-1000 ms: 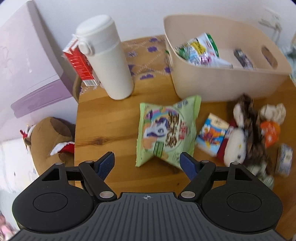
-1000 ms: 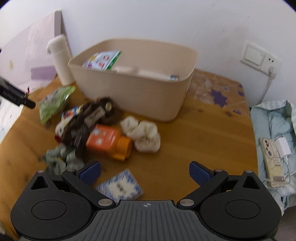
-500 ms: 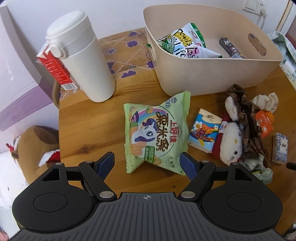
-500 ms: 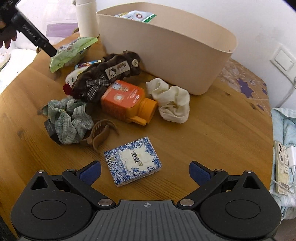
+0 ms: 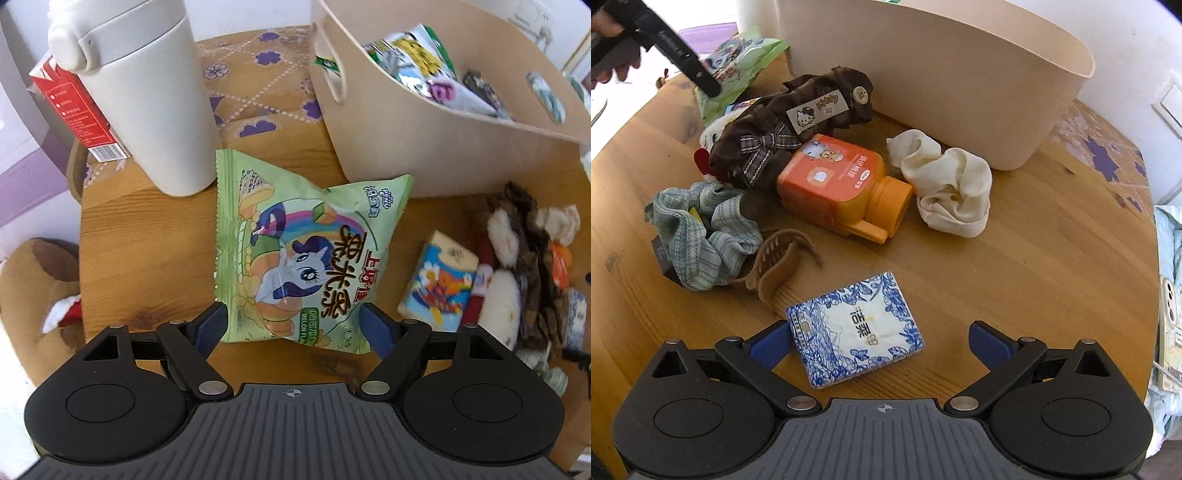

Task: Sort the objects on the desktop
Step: 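Move both tools back to the table toward the green snack bag and blue tissue pack, then grasp the green snack bag with the left tool while the right tool grasps the blue tissue pack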

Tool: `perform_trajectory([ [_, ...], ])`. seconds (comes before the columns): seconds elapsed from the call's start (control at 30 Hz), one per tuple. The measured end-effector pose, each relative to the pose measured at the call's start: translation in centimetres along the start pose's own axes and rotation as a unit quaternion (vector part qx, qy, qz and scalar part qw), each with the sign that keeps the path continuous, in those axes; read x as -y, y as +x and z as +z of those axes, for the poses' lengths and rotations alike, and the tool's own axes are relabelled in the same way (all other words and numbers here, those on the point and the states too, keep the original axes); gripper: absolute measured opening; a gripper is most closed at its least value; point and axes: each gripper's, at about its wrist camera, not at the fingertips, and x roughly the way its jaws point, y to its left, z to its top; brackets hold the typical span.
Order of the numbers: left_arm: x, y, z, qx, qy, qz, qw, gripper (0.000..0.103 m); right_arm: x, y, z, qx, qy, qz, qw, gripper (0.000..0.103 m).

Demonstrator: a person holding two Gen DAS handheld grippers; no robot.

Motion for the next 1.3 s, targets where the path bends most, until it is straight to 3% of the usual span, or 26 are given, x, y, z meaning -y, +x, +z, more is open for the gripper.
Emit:
perform_trajectory([
  [0.2,-0.7,1.7,1.0,0.000,0.011,-0.020,0.9998,0.087,0.0,0.2,0.0,0.002,0.003,0.001,1.000,0.103],
  [0.43,0.5,3.4,2.4,0.006,0.054,-0.003,0.9985,0.095,0.1,0.0,-0.5,0.008,0.011,0.007,1.000,0.103],
  [0.63,1.9,3.9,2.6,0.032,0.082,0.017,0.9959,0.097,0.5,-0.6,-1.2,0.029,0.021,0.024,0.999,0.086],
  [0.73,1.8,3.6,2.4,0.040,0.083,0.015,0.9956,0.089,0.7,-1.0,-1.3,0.038,0.020,0.028,0.999,0.069],
  [0.77,1.9,3.6,2.2,0.044,0.082,0.015,0.9955,0.081,0.7,-1.2,-1.3,0.041,0.021,0.028,0.999,0.061],
  [1.07,2.2,2.5,1.4,0.048,0.095,0.026,0.9940,0.050,0.7,-2.0,-2.2,0.033,0.019,0.032,0.999,0.061],
  [1.3,1.9,1.3,0.1,0.048,0.087,0.017,0.9949,0.045,1.1,-3.5,-3.9,0.037,0.031,0.027,0.998,0.061],
])
